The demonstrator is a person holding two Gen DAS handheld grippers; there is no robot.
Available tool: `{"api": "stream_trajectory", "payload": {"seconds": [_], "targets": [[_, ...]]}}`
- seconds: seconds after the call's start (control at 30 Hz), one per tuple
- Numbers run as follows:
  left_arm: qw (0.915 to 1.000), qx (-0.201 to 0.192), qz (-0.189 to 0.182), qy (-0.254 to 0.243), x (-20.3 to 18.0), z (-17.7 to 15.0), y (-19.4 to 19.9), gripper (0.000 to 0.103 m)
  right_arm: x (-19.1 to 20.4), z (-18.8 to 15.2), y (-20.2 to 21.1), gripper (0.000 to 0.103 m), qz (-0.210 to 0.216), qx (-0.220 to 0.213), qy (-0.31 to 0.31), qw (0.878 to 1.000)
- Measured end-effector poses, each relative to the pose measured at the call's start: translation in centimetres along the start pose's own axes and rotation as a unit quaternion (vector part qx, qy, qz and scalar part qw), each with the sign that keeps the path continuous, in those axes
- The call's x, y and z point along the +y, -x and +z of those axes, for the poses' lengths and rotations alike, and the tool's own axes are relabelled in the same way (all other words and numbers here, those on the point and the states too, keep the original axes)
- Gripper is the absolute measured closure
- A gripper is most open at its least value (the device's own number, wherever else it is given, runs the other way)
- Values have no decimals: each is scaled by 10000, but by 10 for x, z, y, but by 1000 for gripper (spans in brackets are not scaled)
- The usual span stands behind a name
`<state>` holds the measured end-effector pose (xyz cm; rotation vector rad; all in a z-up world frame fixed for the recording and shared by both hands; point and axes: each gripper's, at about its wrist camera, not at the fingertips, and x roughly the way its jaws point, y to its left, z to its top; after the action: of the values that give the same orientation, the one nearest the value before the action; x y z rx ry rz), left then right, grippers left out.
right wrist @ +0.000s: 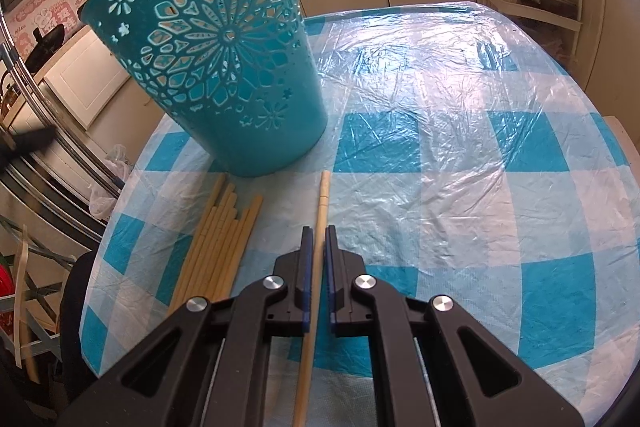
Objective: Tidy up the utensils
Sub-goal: 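Lift the chopstick with the left tool into the teal basket and open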
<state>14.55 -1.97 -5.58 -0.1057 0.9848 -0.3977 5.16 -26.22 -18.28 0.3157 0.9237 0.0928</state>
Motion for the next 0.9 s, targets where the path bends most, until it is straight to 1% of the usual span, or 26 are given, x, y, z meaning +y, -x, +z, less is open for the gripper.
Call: {"api": "stream_trajectory", "payload": {"seconds": [0.1,0.13,0.17,0.2,0.23,0.27,0.3,0.37,0.4,0.43,0.47,0.53,0.6,0.67,0.73,0.8,0.9], "targets": [[9972,-689,-274,-96,-21,32,48,98,0,1,0,96,32,-4,-28,10000],[9957,-861,-312,-131,-33,38,57,98,-1,1,0,96,46,-6,-41,10000],[9934,-1075,-367,-166,-42,45,68,98,-1,1,0,96,57,-8,-48,10000],[9895,-1369,-411,-199,-49,55,79,98,-2,1,0,96,64,-12,-52,10000],[9864,-1590,-361,-220,-61,60,87,98,-2,1,0,96,66,-18,-51,10000],[9802,-1946,-268,-260,-69,68,95,98,-2,0,0,96,65,-23,-46,10000],[9756,-2165,-250,-278,-77,73,98,98,-2,0,0,96,57,-31,-37,10000],[9583,-2843,-21,-286,-96,82,106,98,-2,-1,1,96,49,-44,-24,10000],[9474,-3182,139,-311,-103,88,103,98,-2,-1,1,96,52,-50,-29,10000],[9413,-3354,234,-293,-109,95,103,98,-3,-1,1,96,60,-53,-37,10000],[9365,-3483,303,-290,-112,101,94,98,-3,-2,1,96,66,-55,-43,10000],[9321,-3590,435,-191,-113,113,76,98,-4,-2,1,96,85,-55,-55,9999],[9320,-3581,552,-110,-110,121,53,98,-5,-2,1,96,100,-55,-70,9999],[9347,-3489,684,10,-102,125,26,98,-6,-2,2,96,106,-54,-72,9999],[9396,-3339,757,63,-96,124,4,98,-6,-1,2,96,105,-54,-69,9999],[9448,-3173,815,80,-88,118,-12,98,-5,-1,2,96,108,-49,-72,9999],[9514,-2936,933,-19,-83,105,-30,98,-5,-1,2,96,92,-47,-55,9999]]}}
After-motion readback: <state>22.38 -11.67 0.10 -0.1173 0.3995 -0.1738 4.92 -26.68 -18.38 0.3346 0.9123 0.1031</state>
